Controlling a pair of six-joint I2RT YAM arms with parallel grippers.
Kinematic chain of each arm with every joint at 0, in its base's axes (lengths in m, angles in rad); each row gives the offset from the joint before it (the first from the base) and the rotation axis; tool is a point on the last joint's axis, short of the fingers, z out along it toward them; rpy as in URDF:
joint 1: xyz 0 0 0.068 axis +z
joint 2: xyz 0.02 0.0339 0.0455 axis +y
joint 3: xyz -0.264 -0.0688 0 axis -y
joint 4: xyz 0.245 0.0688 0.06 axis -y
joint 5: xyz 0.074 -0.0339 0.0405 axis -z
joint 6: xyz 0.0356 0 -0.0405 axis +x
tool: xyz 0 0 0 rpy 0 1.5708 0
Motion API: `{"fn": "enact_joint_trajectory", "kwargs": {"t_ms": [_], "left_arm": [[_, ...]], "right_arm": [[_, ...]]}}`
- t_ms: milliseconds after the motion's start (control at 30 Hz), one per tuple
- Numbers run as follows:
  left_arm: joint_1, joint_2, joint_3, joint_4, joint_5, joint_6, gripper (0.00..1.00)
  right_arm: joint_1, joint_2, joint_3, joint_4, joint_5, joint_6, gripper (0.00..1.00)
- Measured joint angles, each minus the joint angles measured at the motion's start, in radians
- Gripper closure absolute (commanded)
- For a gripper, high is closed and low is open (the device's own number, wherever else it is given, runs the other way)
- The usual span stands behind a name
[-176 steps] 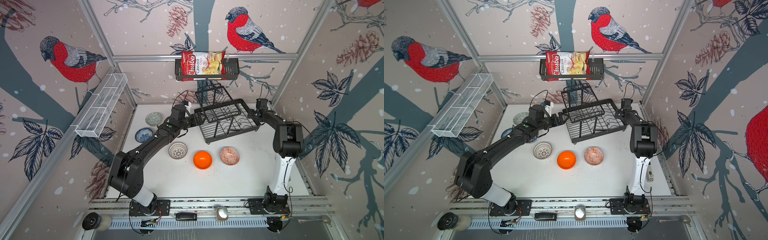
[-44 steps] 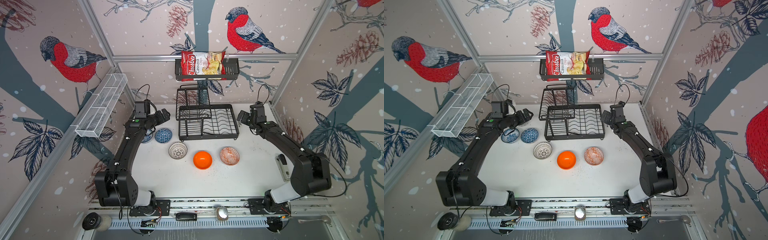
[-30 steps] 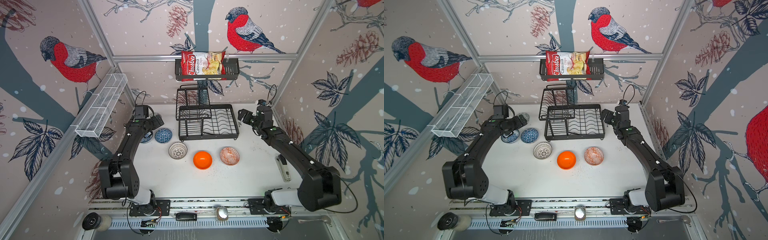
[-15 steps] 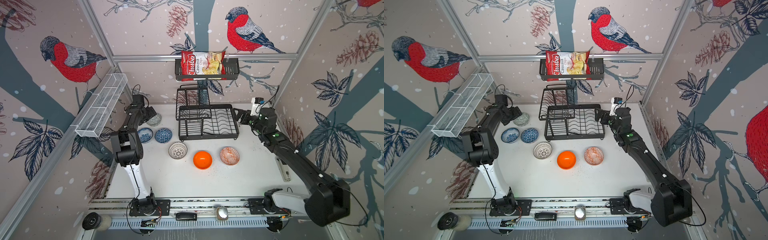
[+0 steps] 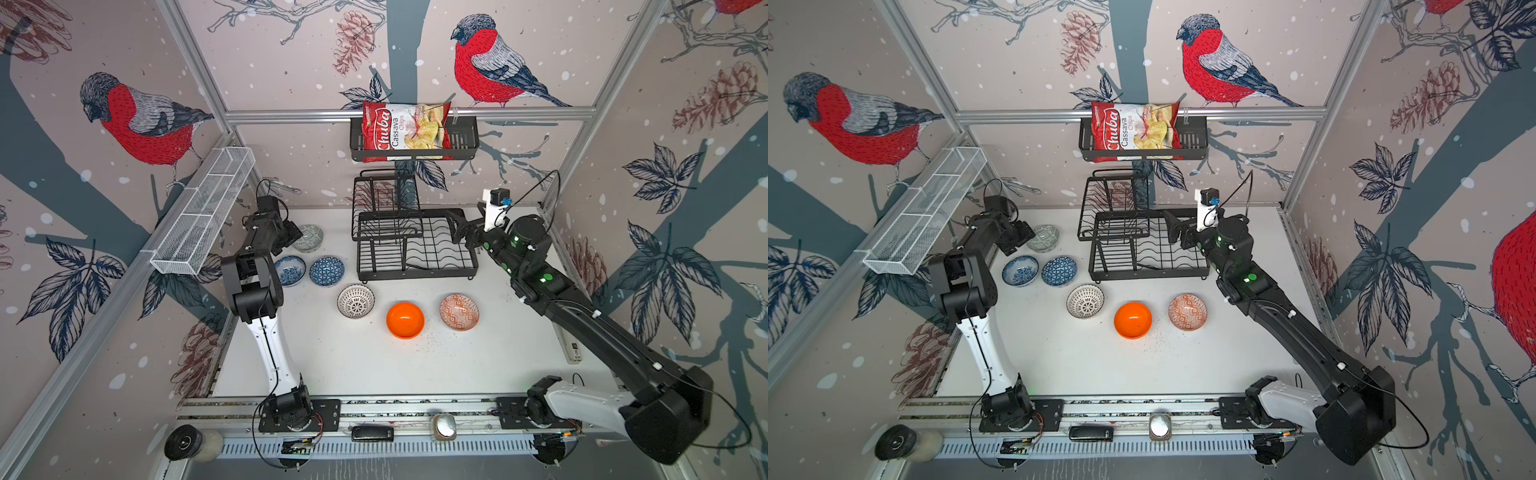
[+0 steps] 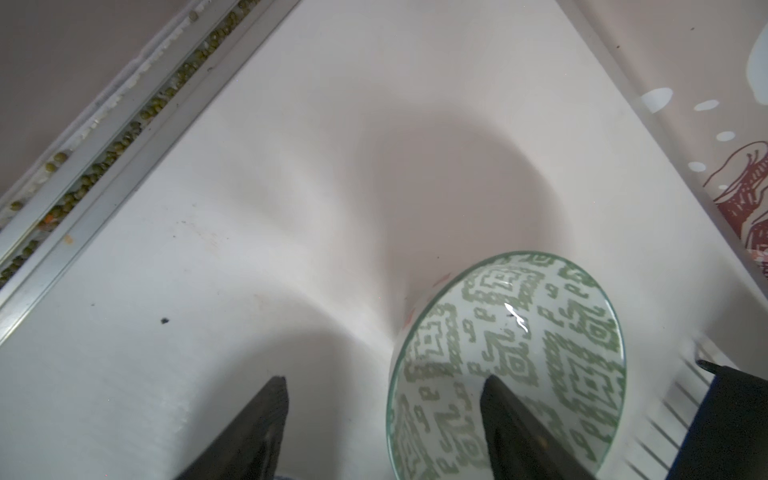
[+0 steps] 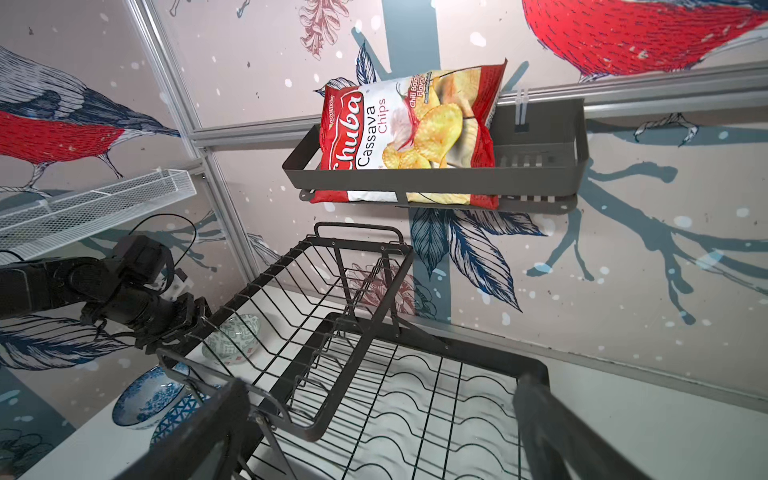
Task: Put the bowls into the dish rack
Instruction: 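Grasp the green-patterned bowl rim with the left gripper while right gripper rises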
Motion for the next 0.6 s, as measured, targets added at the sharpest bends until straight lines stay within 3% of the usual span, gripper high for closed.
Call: {"fn": "enact_joint_trajectory", "kwargs": {"t_ms": [133,267,467,600], "left_arm": [[0.0,0.024,0.008,0.009,0.011,0.006,0.35],[0.001,0.048,0.011,0.013,0.026,0.006,0.45],[0.001,0.068,0.022,0.015,0.034,0.006,0.71],[0.001,0.068,0.022,0.016,0.034,0.014,0.79]], "right_arm": [[-0.003,-0.007,0.01,-0.026,0.071,-0.018,0.0],[-0.009,-0.085,-0.072,0.028,0.099,-0.012,0.0],[-0.037,-0.076,-0.062,0.033,0.151,-0.014,0.0],[-0.043,-0.05,-0.035,0.009,0.165,0.005,0.0]]}}
